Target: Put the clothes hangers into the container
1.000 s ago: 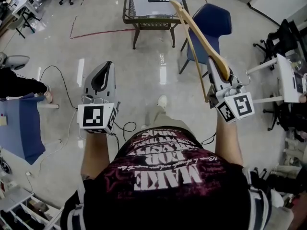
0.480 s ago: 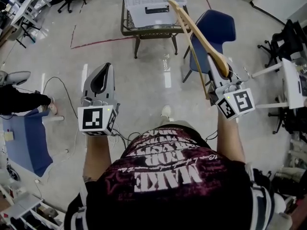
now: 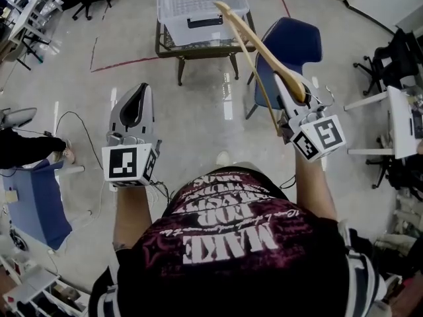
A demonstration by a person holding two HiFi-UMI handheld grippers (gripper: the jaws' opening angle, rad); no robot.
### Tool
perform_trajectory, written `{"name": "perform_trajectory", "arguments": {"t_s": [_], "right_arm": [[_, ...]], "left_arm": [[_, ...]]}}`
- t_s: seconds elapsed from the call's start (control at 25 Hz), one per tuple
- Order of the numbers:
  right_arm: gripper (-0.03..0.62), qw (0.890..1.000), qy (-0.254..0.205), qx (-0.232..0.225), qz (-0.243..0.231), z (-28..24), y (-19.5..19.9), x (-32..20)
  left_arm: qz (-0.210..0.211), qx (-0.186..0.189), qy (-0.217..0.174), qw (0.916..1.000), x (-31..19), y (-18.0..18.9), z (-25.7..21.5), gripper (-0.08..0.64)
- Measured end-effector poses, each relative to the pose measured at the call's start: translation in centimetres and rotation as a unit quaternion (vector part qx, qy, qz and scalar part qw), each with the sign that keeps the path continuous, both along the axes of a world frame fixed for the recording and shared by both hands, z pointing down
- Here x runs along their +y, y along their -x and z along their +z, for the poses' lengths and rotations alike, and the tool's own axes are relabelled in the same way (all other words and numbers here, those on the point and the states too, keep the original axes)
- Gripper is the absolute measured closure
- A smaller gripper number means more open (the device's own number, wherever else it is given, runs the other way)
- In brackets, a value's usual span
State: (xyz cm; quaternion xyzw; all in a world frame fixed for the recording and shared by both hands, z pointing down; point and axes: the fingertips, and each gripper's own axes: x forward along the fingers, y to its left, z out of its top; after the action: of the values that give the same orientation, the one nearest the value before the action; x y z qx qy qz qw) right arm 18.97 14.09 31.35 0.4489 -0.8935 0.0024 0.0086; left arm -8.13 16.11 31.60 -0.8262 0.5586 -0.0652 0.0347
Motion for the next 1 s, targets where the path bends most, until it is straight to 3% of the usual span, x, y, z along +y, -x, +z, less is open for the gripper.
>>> {"name": "perform_trajectory", "arguments": {"t_s": [0.28, 0.6, 1.0], "right_arm": [[0.534, 1.0, -0.011, -0.001, -0.011, -0.5, -3.8, -4.1], [0.534, 1.0, 0.007, -0.014, -0.012, 0.8, -5.0, -5.5], [0.534, 1.0, 0.011, -0.016, 0.002, 2.1, -4.5, -7.0]], "left_arm": [[-0.014, 0.004, -0.005, 0.9999, -3.3, -2.5, -0.8, 0.552], [-0.04, 0.021, 0.021, 0.9988, -3.8, -1.4, 0.2, 0.552], [-0.005, 0.043, 0.023, 0.9988, -6.8, -2.1, 1.1, 0.552]]}}
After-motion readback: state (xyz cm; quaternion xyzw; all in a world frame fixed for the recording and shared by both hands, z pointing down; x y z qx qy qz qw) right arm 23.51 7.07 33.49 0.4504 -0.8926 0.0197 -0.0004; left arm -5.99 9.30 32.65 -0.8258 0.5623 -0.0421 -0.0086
